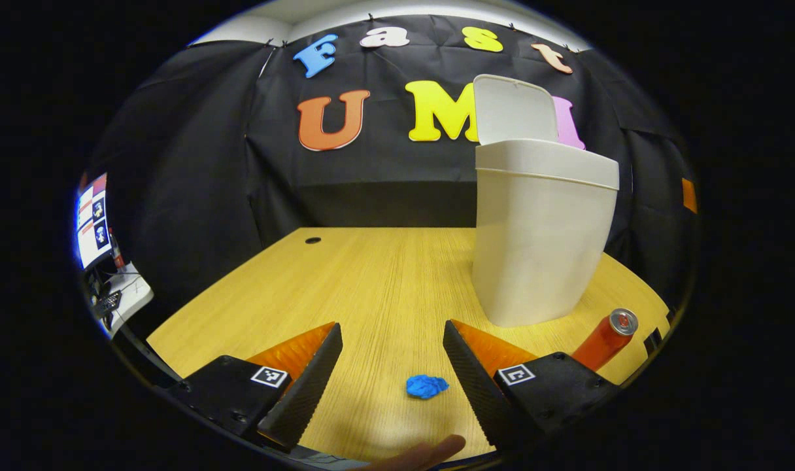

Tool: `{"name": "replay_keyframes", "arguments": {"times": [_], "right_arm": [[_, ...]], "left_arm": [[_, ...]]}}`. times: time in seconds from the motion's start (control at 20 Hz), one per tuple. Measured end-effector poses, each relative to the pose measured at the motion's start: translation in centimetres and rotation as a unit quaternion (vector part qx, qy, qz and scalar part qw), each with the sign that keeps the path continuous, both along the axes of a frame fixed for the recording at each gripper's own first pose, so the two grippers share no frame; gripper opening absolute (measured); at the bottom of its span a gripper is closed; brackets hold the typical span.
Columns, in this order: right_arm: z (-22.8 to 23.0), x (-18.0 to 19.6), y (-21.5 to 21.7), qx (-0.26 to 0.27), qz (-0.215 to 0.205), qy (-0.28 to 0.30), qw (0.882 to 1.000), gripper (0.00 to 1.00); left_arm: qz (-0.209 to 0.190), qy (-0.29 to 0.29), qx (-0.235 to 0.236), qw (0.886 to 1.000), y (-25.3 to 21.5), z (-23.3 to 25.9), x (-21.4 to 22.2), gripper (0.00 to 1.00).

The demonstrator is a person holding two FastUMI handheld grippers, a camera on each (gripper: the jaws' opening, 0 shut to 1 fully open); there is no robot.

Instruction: Press the lid of the desktop garbage bin to open it, pick up the crumpled paper on the desktop and throw it into the bin, then pick up the pop can on the desktop and drop it into the bin, and finally close the garbage bin lid.

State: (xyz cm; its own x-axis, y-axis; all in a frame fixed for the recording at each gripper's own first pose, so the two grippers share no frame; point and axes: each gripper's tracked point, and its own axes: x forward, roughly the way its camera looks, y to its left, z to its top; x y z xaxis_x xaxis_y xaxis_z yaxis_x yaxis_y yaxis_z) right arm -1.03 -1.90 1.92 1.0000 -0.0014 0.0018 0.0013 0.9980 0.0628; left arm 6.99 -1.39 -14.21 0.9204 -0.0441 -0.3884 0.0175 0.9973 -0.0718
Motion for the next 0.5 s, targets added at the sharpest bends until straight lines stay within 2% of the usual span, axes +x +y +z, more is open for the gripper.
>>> {"name": "replay_keyframes", "arguments": {"times": [0.2,0.4,0.5], "right_arm": [[-0.1,0.2,-0.2,0.008,0.003,-0.001,1.000,0.95],[-2.1,0.0,2.1,0.021,0.062,0.032,0.997,0.95],[-2.5,0.3,1.7,0.015,0.059,0.043,0.997,0.95]], "left_arm": [[-0.010,0.052,0.005,0.999,-0.1,-2.8,-0.2,1.00],[-0.037,0.080,-0.009,0.996,-1.7,-5.1,-0.5,1.00],[-0.049,0.088,0.001,0.995,-2.3,-6.2,-0.6,1.00]]}}
